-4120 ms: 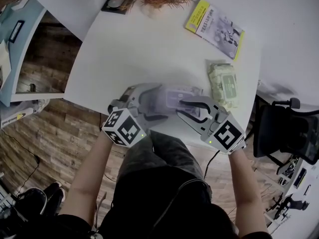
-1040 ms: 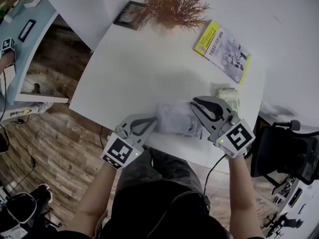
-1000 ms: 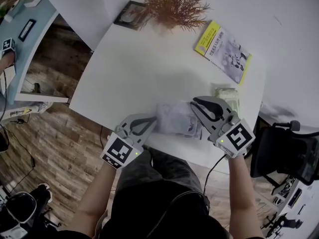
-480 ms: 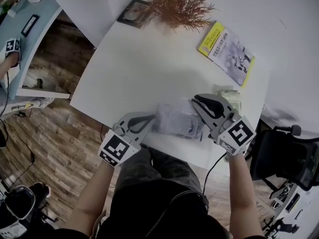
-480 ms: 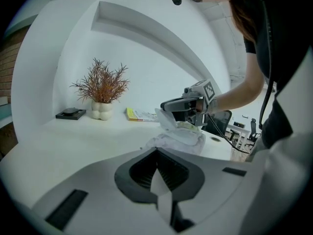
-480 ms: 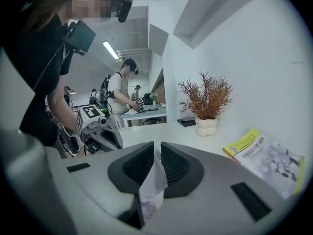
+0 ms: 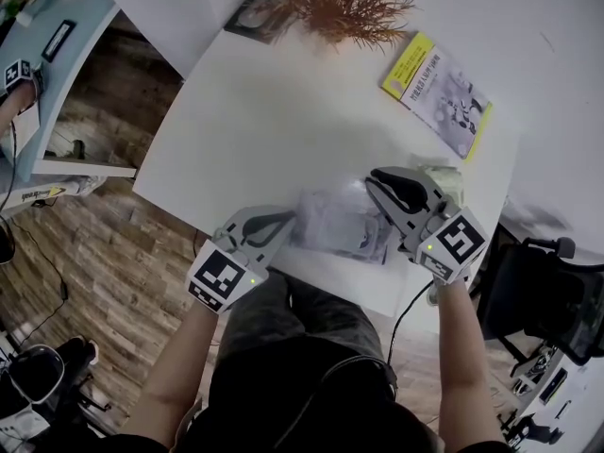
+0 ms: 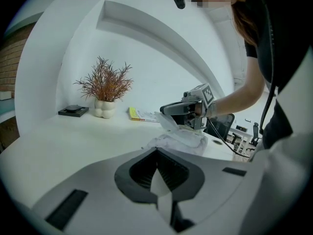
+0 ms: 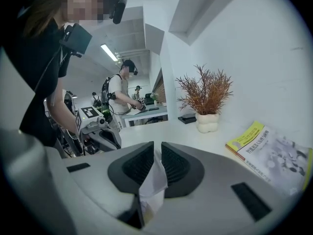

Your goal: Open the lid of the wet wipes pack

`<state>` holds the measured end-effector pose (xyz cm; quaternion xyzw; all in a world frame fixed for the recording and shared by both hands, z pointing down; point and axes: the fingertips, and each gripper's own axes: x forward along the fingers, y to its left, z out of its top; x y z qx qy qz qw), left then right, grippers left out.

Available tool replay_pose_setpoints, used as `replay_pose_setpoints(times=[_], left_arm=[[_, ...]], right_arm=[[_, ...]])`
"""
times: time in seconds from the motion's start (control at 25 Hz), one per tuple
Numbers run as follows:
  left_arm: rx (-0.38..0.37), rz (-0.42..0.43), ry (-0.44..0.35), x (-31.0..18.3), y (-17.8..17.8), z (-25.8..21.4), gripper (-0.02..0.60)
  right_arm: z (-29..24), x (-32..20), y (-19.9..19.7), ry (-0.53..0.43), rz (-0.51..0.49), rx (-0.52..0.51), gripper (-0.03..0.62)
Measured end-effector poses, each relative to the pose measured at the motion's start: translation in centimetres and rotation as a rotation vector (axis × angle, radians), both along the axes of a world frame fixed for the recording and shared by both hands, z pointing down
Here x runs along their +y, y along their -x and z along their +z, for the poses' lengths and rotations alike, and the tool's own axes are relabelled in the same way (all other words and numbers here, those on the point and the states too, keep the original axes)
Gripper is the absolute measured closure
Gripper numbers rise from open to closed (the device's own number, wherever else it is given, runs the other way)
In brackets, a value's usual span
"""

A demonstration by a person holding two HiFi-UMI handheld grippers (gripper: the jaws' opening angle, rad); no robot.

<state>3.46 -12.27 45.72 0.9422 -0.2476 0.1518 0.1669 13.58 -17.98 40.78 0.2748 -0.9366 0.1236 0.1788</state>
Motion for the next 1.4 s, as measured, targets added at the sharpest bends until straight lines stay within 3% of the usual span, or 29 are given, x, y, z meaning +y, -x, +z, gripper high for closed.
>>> replay_pose_setpoints(times=[0.68,1.4], left_arm=[[0.037,-0.025,0.021,-0.4,0.0,-0.1,0.569],[0.058,-0.055,0.037,-1.1,-0.1,-0.1,0.569]], right_arm=[[1.8,-0.9,0.0,0.065,0.005,0.019,0.534],[4.6,-1.3,0.2,0.174,0.012,0.119,0.534]])
